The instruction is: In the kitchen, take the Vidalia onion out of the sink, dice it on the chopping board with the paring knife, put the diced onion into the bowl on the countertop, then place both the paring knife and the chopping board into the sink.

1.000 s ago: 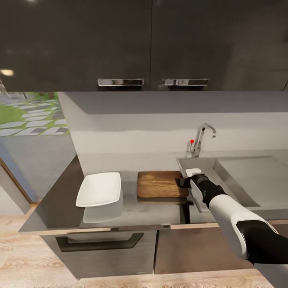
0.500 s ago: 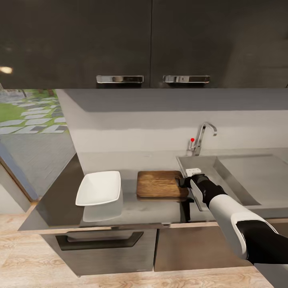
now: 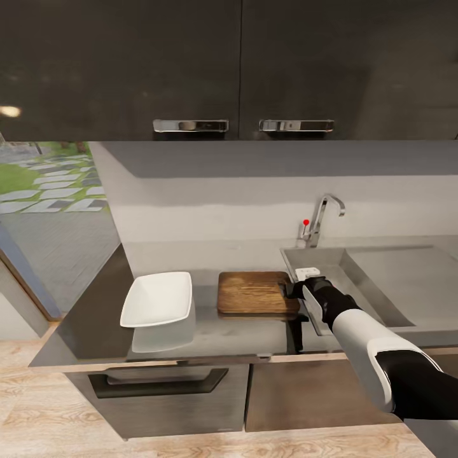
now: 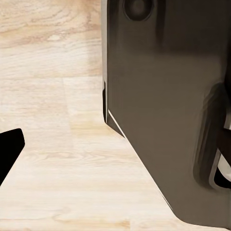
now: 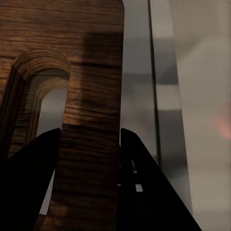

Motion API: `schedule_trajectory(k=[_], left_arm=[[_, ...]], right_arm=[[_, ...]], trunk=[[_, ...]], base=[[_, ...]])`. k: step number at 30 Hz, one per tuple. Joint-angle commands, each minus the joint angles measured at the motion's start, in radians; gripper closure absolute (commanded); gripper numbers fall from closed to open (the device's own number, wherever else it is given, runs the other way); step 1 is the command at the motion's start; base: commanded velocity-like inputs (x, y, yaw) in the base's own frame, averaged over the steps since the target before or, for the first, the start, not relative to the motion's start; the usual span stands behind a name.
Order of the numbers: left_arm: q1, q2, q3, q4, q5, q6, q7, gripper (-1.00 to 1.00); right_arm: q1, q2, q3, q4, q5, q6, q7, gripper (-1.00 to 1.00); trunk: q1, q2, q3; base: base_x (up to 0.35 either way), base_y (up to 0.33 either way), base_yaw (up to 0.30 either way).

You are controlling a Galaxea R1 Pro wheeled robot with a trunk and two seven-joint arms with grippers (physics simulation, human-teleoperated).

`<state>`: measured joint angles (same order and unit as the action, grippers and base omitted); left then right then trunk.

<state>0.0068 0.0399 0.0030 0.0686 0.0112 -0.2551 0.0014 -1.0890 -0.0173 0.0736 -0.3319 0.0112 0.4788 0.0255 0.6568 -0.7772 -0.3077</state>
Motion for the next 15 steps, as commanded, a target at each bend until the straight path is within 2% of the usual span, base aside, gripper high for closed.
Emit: schedule_trajectory(k=[1, 2, 15], left_arm=[[-0.001, 0.0, 0.0, 0.002, 0.001, -0.006, 0.0, -1.0], [-0.001, 0.0, 0.0, 0.002, 0.001, -0.006, 0.0, -1.0], [-0.001, 0.0, 0.0, 0.002, 0.001, -0.005, 0.0, -1.0]], right_arm=[[0.0, -0.001, 0.011, -0.001, 0.009, 0.005, 0.002, 1.0], [0.0, -0.001, 0.011, -0.001, 0.009, 0.005, 0.002, -1.0], [0.0, -0.001, 0.011, -0.001, 0.009, 0.004, 0.002, -1.0]], trunk=[[0.0, -0.001, -0.001], [0.0, -0.001, -0.001], [0.0, -0.001, -0.001]], base=[[0.0, 0.0, 0.0], [0.0, 0.0, 0.0], [0.0, 0.0, 0.0]])
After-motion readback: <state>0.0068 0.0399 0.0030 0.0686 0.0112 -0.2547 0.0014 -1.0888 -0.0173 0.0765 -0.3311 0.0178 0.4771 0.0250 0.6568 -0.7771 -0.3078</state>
